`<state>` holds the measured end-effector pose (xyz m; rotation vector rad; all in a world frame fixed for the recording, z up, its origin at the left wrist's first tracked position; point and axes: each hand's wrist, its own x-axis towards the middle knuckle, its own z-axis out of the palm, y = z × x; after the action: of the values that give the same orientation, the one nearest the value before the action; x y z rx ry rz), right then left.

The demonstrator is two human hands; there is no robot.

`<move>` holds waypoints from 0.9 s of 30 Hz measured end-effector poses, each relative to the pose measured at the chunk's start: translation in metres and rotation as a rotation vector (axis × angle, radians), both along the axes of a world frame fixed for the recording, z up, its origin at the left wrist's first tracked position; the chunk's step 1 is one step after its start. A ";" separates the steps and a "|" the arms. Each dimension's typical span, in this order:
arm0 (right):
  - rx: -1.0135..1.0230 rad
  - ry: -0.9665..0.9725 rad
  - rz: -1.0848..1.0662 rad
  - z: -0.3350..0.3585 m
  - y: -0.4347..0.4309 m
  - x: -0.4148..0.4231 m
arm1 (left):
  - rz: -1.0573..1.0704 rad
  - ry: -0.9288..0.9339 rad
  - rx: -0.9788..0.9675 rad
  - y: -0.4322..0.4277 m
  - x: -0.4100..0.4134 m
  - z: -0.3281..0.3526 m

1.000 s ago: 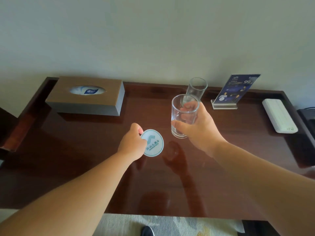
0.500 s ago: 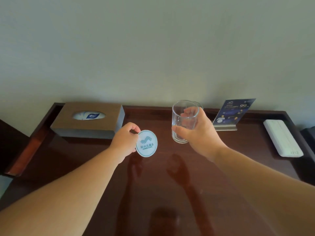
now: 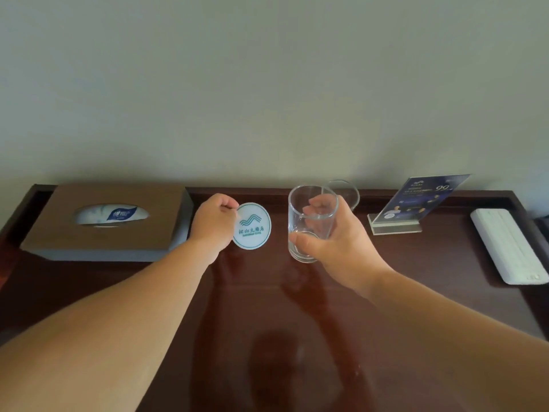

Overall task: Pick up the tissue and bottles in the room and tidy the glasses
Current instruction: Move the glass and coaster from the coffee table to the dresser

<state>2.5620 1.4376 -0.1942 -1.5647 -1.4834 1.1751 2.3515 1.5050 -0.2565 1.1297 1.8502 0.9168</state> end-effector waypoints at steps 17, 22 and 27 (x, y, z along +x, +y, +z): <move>-0.001 0.031 -0.023 -0.010 0.023 -0.017 | -0.462 0.721 0.028 -0.010 -0.006 -0.027; -0.007 0.032 -0.030 -0.012 0.023 -0.017 | -0.497 0.718 0.068 -0.012 -0.001 -0.031; -0.003 0.036 -0.039 -0.014 0.024 -0.017 | -0.490 0.702 0.085 -0.010 0.007 -0.033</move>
<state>2.5447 1.4611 -0.2078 -1.5601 -1.4227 1.1781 2.3582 1.4954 -0.2898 2.0284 1.9054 0.3265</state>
